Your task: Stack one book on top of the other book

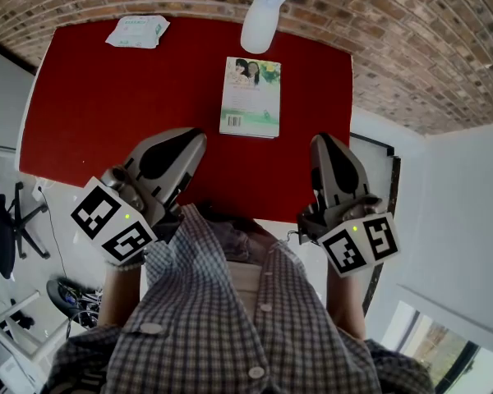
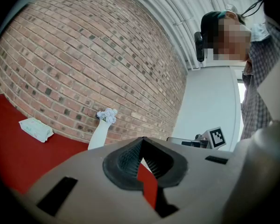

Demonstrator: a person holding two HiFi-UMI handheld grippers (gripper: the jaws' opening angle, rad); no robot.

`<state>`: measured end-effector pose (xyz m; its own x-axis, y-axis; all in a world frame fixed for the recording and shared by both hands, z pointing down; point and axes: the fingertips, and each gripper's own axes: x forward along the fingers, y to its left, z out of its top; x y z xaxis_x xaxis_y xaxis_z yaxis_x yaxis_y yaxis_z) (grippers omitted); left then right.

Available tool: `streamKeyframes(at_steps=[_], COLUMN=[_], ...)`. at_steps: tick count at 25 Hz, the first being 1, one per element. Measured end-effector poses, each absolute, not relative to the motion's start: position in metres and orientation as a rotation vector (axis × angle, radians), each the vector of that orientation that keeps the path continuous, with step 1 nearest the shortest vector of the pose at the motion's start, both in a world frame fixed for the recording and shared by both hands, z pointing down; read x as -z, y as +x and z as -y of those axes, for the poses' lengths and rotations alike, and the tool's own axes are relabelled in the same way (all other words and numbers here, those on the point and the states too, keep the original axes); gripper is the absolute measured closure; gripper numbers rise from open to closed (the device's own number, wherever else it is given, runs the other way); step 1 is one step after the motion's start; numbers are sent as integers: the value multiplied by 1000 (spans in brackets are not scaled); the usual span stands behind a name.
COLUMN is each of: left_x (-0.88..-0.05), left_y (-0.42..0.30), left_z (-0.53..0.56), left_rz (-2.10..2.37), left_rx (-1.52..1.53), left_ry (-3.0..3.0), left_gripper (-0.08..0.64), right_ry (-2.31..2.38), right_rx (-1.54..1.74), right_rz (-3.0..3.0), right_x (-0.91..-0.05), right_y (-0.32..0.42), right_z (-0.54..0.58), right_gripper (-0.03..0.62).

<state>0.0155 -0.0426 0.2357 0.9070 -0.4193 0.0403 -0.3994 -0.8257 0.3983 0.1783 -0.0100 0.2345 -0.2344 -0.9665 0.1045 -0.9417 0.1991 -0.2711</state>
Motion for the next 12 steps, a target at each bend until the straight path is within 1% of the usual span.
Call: streamKeyframes(at_steps=[12], left_x=[-239], left_y=[14], left_z=[41], left_rz=[597], left_rx=[46], left_ry=[2673], left_gripper=[552], right_ry=[-1886], right_rx=[441], right_rz=[-2397], right_x=[-241], right_y=[171], right_z=[11], right_gripper=[586])
